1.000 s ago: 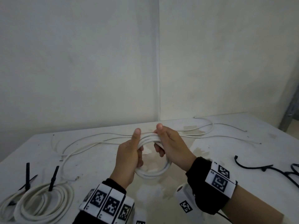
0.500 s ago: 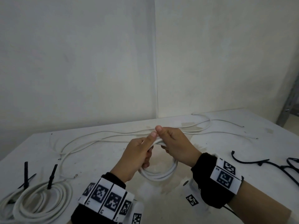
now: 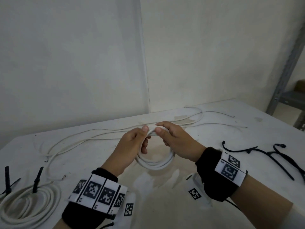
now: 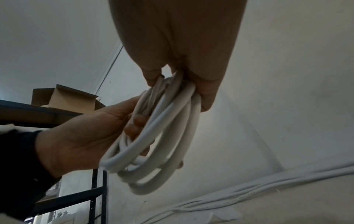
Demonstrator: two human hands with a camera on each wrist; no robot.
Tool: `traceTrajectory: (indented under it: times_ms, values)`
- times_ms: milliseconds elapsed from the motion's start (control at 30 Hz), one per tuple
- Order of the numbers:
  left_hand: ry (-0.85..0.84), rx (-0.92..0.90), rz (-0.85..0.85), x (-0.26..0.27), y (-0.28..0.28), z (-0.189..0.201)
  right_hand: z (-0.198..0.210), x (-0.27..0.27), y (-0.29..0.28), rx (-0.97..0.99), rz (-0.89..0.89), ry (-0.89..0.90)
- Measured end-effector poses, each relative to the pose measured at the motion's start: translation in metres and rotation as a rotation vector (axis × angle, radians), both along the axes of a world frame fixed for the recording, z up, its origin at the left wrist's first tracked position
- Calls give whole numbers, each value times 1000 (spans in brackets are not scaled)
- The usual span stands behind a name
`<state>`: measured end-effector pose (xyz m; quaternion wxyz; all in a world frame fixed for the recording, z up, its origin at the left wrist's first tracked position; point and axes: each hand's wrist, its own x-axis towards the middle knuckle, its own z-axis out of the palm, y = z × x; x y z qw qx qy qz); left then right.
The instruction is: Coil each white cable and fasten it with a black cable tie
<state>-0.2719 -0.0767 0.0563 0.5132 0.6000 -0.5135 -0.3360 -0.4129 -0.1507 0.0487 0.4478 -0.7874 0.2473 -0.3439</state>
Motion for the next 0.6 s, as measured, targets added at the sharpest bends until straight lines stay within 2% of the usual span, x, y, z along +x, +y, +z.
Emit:
traceTrajectory:
  times_ms: [100, 233, 433, 600]
  values:
    - [20, -7, -67, -11, -1, -1, -1, -8, 0, 9, -28, -18]
    - [87, -32, -38, -24, -5, -6, -4, -18, 0, 24, -47, -26]
    - [75, 143, -143, -34, -15, -8, -14, -40, -2, -6, -82, 40]
    - [180, 116, -111, -58, -22, -14, -14, -58, -6, -9, -112, 29]
